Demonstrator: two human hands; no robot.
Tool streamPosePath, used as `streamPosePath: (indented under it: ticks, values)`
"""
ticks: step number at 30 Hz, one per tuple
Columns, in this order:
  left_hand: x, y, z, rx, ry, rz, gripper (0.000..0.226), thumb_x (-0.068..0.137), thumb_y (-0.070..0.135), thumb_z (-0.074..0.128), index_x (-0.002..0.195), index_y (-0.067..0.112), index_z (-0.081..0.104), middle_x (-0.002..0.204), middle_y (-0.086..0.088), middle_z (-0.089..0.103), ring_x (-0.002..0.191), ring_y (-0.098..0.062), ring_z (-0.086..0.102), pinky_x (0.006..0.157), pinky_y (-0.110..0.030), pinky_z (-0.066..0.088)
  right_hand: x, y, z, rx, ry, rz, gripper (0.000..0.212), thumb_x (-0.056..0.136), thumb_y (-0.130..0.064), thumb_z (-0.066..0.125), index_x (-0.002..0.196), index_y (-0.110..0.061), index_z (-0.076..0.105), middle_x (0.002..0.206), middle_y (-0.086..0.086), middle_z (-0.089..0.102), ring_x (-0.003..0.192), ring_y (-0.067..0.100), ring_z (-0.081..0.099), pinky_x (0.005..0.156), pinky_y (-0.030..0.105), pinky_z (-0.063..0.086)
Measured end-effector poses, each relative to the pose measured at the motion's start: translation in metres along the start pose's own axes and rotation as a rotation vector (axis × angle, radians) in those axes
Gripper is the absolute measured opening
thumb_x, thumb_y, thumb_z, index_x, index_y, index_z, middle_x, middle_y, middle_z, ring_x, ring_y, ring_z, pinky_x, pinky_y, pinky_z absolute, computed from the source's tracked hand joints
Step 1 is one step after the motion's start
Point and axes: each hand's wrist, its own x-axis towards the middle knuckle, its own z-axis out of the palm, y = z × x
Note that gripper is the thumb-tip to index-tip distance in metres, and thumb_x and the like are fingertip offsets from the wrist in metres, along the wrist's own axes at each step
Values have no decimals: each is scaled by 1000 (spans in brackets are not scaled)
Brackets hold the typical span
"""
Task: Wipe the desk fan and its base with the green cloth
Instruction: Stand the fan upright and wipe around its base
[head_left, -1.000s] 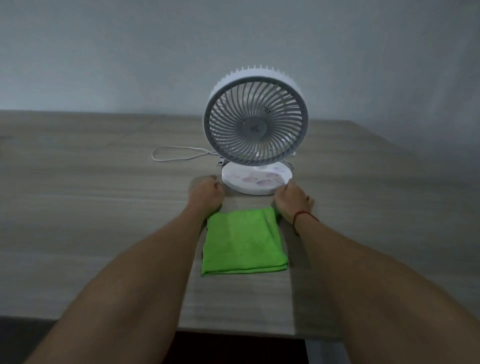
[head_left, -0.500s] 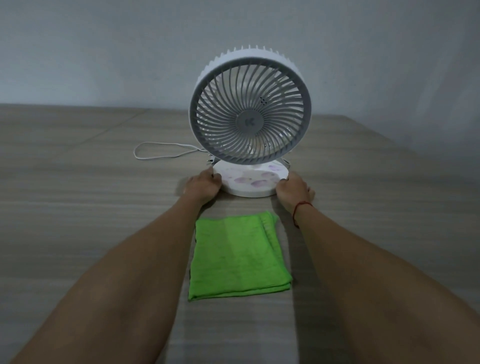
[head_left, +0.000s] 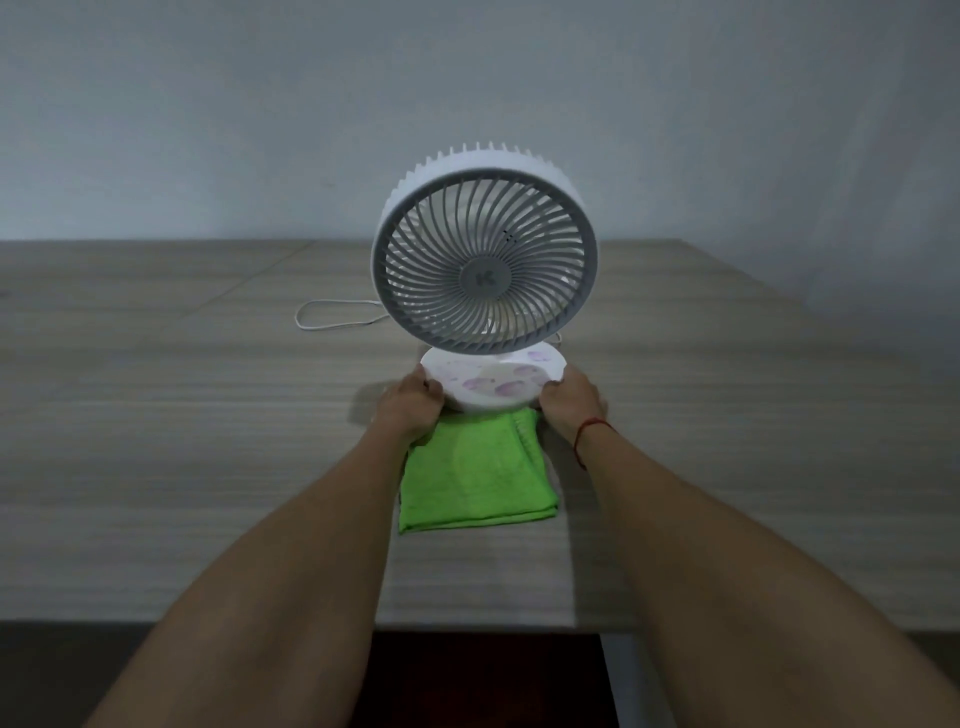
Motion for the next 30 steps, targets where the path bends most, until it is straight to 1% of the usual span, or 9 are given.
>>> streamPosePath:
  ticks: [3,8,14,18,22,24,26,28,30]
  values:
    - [-20,-4,-3,-49,-19,-21,44,101,29,29,135,6,45,135,-23,55,122,-39,52,105,-45,43,-20,2,-3,22,-27,-7,45,92,-23,42,133,-7,45,137,20,53,128,36,48,110,38,36]
    - [-48,-4,-4,-95,-43,-41,48,101,27,31,147,12,37,148,-18,46,136,-37,42,115,-44,33,-40,-1,-10,93,-85,1,49,90,-22,44,137,-7,42,139,19,52,129,36,48,112,40,35]
    - [-57,-5,-4,-185,-15,-16,39,99,16,35,135,11,50,133,-20,58,123,-36,53,107,-43,41,-16,12,4,211,-74,5,63,69,-31,44,127,-10,54,128,18,62,121,35,56,107,43,42]
    - [-64,-5,-2,-134,56,-72,44,97,26,42,134,1,48,134,-23,56,123,-38,53,105,-43,42,-47,5,-3,233,82,13,39,88,-32,50,118,-9,58,121,16,65,113,35,59,98,39,47]
    - [-82,-6,-1,45,179,-97,56,87,44,52,124,3,57,125,-19,60,117,-36,56,100,-44,47,-71,8,-1,-6,262,-40,56,87,-56,40,96,-12,73,108,16,68,107,35,60,97,41,41]
    - [-90,-3,-2,59,206,-90,53,84,42,55,119,3,60,123,-19,61,117,-35,55,99,-44,47,-81,9,-1,-82,185,-81,67,81,-69,38,87,-12,73,105,14,69,107,32,60,100,42,36]
    - [-96,-1,-3,59,200,-94,49,86,40,55,119,5,60,123,-18,61,119,-35,53,101,-45,45,-88,10,-2,-145,61,-134,61,75,-74,43,66,-16,58,102,11,69,105,30,60,101,43,34]
    - [-101,3,-5,-55,175,-75,39,89,35,55,117,7,57,119,-16,62,117,-35,56,100,-46,45,-93,7,-6,-177,-55,-187,49,75,-64,57,60,-22,38,96,8,65,104,29,60,100,42,36]
    - [-103,7,-8,-285,135,-47,25,89,24,60,110,11,53,113,-16,64,111,-35,60,97,-45,48,-95,4,-8,-51,-145,-210,30,79,-41,64,68,-22,45,90,5,58,103,30,61,95,40,41]
